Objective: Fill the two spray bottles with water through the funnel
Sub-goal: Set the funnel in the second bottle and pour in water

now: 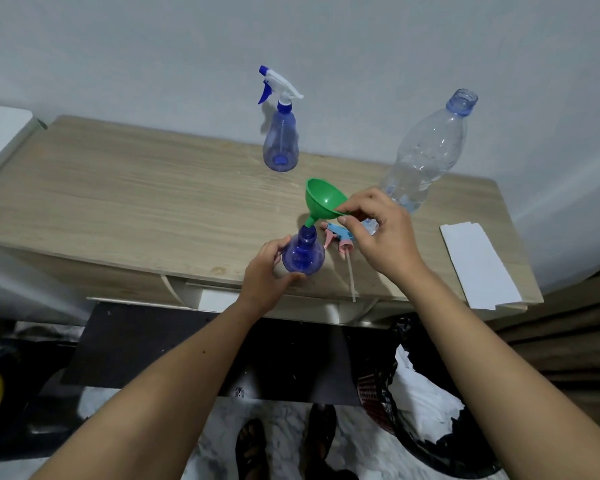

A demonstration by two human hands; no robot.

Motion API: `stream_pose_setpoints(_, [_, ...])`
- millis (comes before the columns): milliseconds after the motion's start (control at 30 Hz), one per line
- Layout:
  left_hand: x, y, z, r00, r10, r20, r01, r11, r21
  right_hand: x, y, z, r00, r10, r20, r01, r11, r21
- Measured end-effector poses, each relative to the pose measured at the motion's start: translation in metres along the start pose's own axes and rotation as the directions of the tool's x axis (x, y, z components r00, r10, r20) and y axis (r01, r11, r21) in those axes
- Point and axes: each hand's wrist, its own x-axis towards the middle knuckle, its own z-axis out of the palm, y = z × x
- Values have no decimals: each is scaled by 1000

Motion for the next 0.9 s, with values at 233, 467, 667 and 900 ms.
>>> stream_pose_setpoints(233, [0, -2, 1, 1000, 1, -7, -1, 1000, -11, -3, 1, 0, 997, -28, 66, 30, 999, -32])
stream_pose_setpoints(467, [0, 1, -1, 1000, -5, 2, 5, 999, -36, -6, 3, 6, 995, -10, 102, 9, 1000, 2])
stream_pose_setpoints(667, [0, -2, -1, 1000, -19, 12, 19, 999, -38, -15, 5, 14, 991, -28, 134, 30, 999, -15])
stream_pose_setpoints(900, [-1, 0, -1, 1000, -18, 10, 18, 1000, -6, -15, 1, 10, 991, 10, 131, -15, 999, 43])
